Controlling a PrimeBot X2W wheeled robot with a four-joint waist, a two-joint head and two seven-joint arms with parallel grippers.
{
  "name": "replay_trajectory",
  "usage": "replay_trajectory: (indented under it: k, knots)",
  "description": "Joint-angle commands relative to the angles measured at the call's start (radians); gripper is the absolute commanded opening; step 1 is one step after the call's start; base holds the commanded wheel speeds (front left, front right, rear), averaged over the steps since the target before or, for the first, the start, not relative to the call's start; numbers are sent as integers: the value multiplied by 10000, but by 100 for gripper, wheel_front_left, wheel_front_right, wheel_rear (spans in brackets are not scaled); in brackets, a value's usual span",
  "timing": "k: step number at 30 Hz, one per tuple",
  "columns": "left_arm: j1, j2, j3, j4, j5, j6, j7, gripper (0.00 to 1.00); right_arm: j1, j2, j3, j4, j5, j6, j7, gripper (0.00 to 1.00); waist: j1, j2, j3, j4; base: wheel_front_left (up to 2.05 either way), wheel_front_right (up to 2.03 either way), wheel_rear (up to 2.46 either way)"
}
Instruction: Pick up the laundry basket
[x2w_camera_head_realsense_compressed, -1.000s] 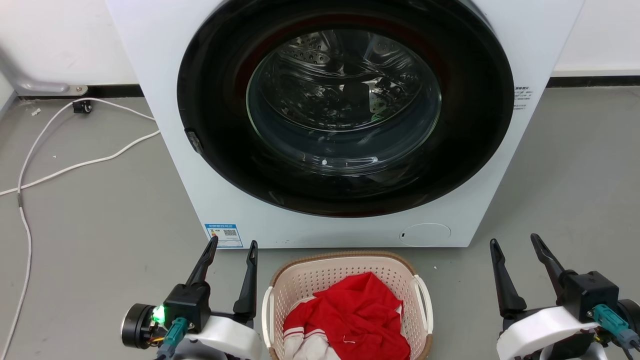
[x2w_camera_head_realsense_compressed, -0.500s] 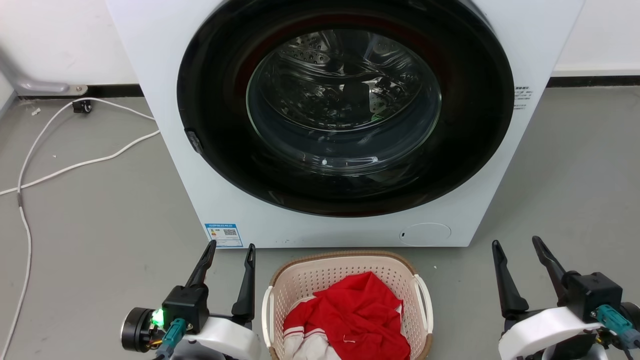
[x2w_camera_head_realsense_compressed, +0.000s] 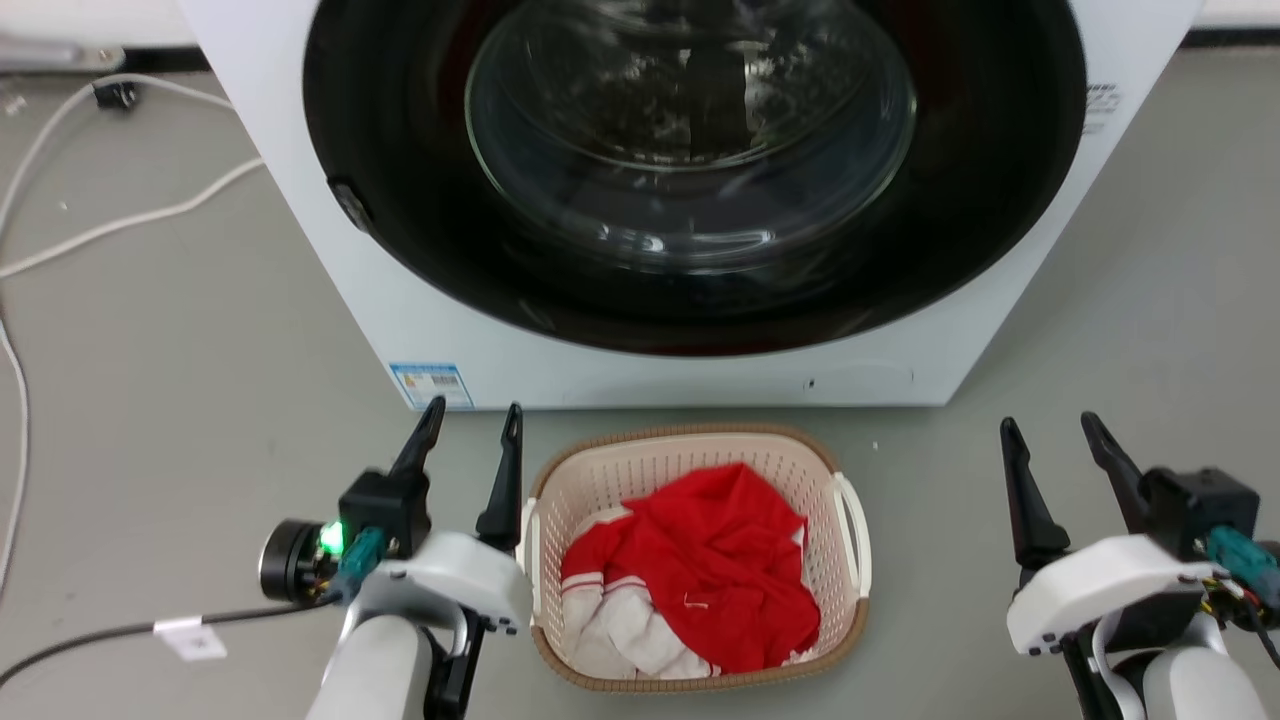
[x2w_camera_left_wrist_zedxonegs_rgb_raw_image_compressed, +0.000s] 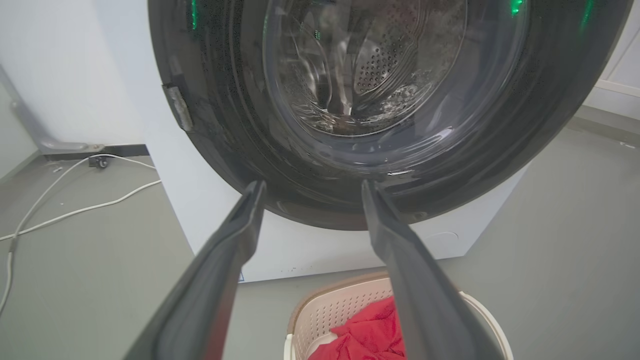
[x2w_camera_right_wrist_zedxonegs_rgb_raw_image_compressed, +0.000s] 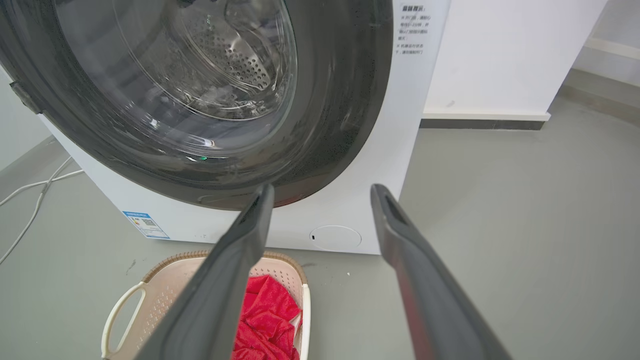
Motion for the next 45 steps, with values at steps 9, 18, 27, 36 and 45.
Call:
replay_trajectory:
  k: [9, 18, 27, 36, 45]
  knots:
    - [-2209, 93, -130, 2610, -412, -438, 573, 100, -1597, 30, -21, 1614, -125, -7, 419, 100, -1, 0, 2188, -186, 0, 0, 0]
    - [-3651, 226, -305, 5108, -816, -765, 1224, 100, -2979, -53, 362, 3842, -70, -7, 449, 100, -1, 0, 3515, -328, 0, 0, 0]
    - [-4964, 478, -679, 7090, -1376, -921, 1709, 100, -4649, -185, 1092, 6306, 263, -7, 467, 100, -1, 0, 4689, -471, 0, 0, 0]
    - [-6082, 881, -1610, 7776, -2519, -937, 2376, 100, -6474, -146, 1767, 8536, 513, -7, 511, 100, -1, 0, 5771, -623, 0, 0, 0]
    - [-6824, 1544, -2664, 7752, -3968, -929, 3697, 100, -7944, -15, 2756, 10146, 1215, -7, 721, 100, -1, 0, 6610, -796, 0, 0, 0]
